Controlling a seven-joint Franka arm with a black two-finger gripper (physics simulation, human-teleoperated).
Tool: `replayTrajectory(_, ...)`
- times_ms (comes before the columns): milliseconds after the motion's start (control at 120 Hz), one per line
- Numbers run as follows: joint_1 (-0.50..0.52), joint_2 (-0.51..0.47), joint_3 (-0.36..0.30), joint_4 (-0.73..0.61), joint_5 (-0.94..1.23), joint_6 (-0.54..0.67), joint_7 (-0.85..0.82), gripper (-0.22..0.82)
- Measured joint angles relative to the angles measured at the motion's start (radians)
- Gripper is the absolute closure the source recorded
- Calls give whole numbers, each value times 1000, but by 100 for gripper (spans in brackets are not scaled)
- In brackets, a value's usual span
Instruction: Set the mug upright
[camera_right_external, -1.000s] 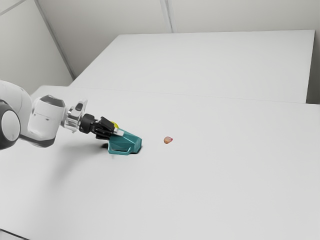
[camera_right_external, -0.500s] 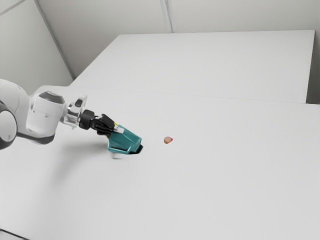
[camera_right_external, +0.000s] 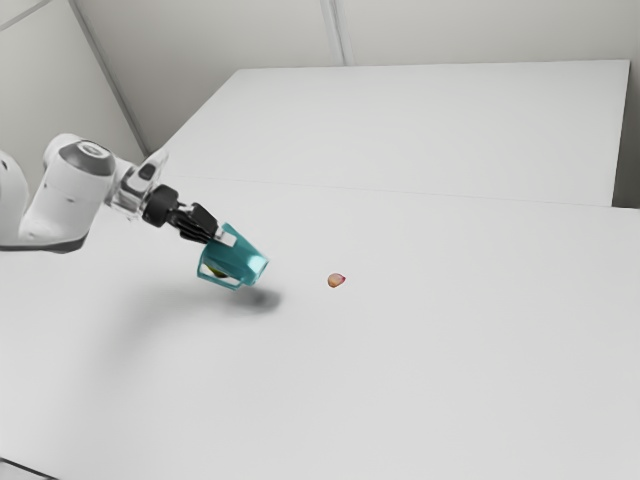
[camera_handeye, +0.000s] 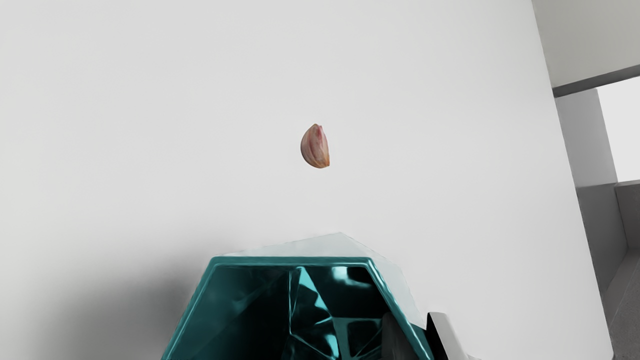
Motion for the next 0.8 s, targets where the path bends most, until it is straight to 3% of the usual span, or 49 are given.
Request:
replayTrajectory(392,-91,-202,-4,-56,496,4,-182,79)
replayTrajectory(475,-79,-246,-35,-79,596,12,-233,79)
replayTrajectory(800,-84,-309,-122,-247,845,216,-422,79)
